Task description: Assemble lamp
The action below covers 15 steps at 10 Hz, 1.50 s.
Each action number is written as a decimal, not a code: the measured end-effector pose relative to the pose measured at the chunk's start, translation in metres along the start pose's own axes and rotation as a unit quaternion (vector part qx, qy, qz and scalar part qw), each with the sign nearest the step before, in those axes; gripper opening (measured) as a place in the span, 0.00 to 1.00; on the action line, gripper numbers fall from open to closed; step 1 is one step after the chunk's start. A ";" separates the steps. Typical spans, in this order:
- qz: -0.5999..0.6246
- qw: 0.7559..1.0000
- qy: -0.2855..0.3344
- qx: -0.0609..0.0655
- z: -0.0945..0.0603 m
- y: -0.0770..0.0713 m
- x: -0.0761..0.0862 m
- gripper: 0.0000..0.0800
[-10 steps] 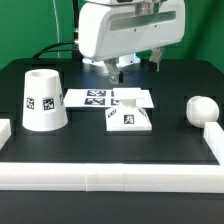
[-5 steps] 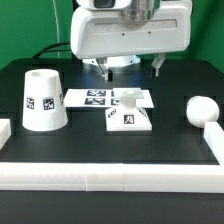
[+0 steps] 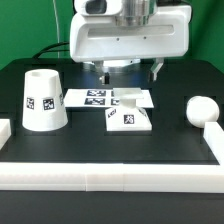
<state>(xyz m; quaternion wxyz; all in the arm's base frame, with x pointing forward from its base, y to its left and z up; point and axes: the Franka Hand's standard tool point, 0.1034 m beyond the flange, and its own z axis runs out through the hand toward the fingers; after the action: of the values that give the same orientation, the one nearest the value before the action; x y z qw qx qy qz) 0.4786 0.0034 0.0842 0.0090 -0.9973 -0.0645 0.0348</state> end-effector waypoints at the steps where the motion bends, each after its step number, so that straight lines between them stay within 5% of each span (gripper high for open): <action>1: -0.001 1.000 -0.002 0.000 0.004 -0.001 -0.004 0.87; 9: -0.010 1.000 -0.004 0.005 0.031 0.000 -0.012 0.87; 10: -0.010 1.000 -0.004 0.005 0.031 0.000 -0.012 0.71; 11: -0.010 1.000 -0.003 0.005 0.030 -0.001 -0.012 0.66; 15: -0.013 1.000 -0.002 0.005 0.031 -0.001 -0.011 0.67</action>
Offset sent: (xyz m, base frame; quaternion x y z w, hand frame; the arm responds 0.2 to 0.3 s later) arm -0.0077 0.0006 -0.0145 -0.0032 0.0114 0.0123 0.9999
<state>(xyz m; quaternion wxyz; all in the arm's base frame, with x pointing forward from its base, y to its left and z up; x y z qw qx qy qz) 0.4652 0.0029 0.0542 0.0142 -0.9962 -0.0773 0.0368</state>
